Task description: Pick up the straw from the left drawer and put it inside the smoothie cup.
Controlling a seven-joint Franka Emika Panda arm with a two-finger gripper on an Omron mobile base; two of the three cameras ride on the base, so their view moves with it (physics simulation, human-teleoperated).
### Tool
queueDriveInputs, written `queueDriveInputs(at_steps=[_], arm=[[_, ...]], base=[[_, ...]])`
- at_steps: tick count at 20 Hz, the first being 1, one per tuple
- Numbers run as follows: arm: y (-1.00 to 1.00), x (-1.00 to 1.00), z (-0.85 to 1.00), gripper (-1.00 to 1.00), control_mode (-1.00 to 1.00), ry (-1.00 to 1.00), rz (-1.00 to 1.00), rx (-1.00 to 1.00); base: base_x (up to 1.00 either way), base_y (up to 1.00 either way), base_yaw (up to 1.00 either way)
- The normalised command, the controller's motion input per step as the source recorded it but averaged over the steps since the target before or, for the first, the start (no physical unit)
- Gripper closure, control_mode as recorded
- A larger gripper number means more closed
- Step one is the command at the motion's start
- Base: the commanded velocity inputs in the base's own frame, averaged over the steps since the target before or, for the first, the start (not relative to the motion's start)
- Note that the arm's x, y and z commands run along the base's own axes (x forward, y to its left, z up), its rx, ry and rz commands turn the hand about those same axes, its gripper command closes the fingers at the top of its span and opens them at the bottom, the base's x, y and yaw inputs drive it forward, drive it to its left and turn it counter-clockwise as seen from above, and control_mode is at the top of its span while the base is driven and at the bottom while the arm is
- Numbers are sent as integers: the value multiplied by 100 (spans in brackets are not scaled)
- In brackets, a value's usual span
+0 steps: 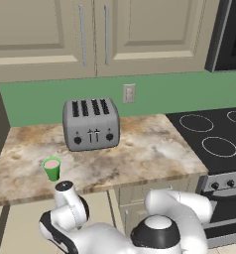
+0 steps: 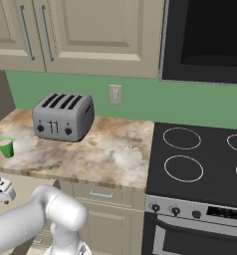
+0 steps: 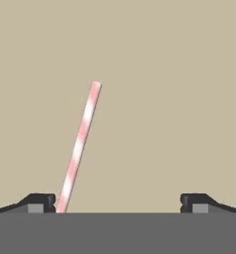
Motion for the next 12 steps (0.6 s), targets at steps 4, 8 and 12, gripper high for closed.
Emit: queueDriveInputs(at_steps=[4, 8, 12], arm=[[16, 8, -3, -100, -100, 0, 0, 0], [24, 7, -6, -100, -100, 0, 0, 0], [11, 3, -21, -100, -100, 0, 0, 0]], base=[[0, 0, 0], [0, 0, 0], [0, 0, 0]])
